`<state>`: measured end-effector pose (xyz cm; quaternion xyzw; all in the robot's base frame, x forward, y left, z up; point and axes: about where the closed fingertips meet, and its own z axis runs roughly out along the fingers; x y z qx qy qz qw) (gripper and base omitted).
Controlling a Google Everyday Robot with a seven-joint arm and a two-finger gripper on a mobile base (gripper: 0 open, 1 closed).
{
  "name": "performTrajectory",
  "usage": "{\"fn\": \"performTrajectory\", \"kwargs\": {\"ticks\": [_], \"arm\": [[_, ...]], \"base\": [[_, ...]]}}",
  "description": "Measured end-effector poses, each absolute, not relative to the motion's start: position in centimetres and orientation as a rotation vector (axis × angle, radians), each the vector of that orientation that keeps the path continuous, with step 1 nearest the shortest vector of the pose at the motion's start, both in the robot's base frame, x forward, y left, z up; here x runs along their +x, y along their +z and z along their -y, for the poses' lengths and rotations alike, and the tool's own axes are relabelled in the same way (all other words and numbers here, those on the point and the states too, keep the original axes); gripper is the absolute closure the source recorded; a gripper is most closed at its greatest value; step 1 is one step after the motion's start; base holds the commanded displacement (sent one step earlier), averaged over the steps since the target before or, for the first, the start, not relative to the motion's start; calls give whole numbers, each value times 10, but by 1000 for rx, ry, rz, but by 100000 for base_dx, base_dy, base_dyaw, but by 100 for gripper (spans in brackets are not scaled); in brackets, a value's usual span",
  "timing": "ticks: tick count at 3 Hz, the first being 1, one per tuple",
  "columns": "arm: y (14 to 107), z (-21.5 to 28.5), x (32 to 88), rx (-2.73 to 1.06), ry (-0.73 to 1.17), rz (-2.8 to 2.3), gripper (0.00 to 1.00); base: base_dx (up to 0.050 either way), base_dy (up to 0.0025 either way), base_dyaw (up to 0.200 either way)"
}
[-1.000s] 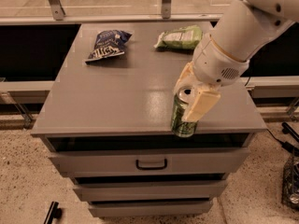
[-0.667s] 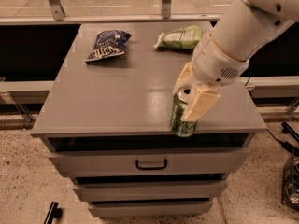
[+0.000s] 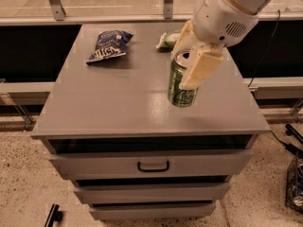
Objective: Move green can near blue chip bag
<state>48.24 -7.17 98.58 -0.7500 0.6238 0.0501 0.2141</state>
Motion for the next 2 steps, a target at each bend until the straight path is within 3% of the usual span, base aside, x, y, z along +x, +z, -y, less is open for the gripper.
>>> {"fn": "performTrajectory", "kwargs": {"ticks": [2], "arm": [[986, 72, 482, -2081, 139, -1731, 100]], "base": [[2270, 53, 4134]]}}
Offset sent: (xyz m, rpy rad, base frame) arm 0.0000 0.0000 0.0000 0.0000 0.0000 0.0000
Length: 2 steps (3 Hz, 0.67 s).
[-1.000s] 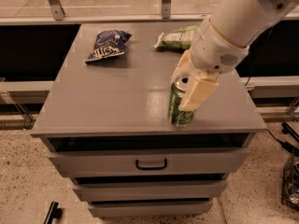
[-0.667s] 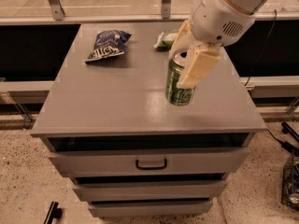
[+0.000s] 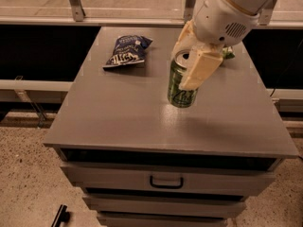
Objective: Move green can near blue chip bag
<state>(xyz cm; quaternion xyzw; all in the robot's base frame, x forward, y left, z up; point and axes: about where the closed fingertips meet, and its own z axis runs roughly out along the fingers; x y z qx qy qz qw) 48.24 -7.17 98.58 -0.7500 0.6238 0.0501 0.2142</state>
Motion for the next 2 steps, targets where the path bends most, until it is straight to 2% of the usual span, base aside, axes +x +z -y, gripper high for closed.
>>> {"fn": "performTrajectory", "kwargs": {"ticks": [1, 2], "arm": [[986, 72, 482, -2081, 139, -1731, 100], [986, 72, 482, -2081, 139, -1731, 100]], "base": [[1790, -53, -7129], [0, 0, 0]]}}
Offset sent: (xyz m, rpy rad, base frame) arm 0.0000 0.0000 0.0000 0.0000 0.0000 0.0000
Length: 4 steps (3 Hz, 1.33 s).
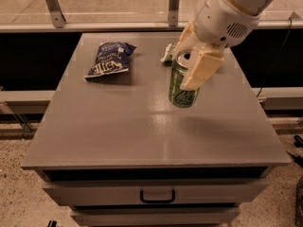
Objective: Move green can near blue chip bag
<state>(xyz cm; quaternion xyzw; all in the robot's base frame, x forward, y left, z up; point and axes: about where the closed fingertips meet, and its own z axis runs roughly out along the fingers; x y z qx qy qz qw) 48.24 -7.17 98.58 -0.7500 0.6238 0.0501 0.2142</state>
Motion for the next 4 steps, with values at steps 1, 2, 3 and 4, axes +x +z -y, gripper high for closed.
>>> {"fn": "performTrajectory", "kwargs": {"ticks": [1, 2, 3, 4], "arm": [[990, 54, 495, -2094, 123, -1665, 100], [992, 32, 512, -2128, 153, -1587, 100], [999, -1, 535, -2174, 186, -1499, 100], [1001, -35, 560, -2208, 229, -1428, 100]], "base": [[0, 0, 0], [0, 0, 0], [0, 0, 0], [0, 0, 0]]}}
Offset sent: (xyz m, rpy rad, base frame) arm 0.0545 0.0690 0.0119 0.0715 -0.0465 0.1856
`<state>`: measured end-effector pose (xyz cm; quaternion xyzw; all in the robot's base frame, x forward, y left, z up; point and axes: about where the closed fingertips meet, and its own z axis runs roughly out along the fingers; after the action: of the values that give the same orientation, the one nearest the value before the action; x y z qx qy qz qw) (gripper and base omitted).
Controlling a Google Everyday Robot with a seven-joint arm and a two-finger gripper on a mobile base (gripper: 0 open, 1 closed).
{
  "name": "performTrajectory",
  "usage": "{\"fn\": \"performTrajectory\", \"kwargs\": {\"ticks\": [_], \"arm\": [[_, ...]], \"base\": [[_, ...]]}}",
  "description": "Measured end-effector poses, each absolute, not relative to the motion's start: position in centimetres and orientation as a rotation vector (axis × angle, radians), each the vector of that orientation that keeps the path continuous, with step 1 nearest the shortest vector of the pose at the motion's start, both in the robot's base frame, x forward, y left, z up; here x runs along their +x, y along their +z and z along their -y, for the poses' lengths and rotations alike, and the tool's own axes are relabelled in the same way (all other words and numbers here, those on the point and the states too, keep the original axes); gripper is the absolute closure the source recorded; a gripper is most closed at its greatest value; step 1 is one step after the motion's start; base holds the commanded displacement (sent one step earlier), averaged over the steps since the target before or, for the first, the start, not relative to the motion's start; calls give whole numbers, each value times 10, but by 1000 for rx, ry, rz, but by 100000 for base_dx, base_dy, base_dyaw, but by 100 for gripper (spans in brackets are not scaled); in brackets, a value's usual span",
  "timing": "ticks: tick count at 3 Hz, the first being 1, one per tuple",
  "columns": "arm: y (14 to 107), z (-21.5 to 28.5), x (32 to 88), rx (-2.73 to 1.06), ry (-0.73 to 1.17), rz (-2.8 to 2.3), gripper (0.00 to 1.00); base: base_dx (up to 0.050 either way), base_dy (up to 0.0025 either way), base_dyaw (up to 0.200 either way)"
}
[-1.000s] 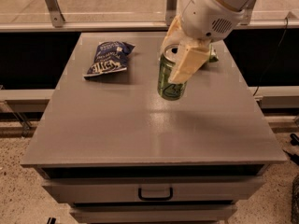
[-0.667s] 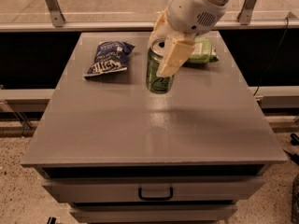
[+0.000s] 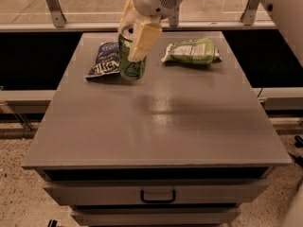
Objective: Move green can near blue chip bag
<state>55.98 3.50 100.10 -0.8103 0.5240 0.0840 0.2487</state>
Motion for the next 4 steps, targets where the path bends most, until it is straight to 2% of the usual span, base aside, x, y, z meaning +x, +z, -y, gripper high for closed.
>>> {"fn": "performTrajectory", "kwargs": {"ticks": [2, 4], "arm": [[986, -67, 594, -2234, 271, -1369, 100], [965, -81, 589, -2313, 293, -1307, 100]], "base": [[0, 0, 0], [0, 0, 0]]}}
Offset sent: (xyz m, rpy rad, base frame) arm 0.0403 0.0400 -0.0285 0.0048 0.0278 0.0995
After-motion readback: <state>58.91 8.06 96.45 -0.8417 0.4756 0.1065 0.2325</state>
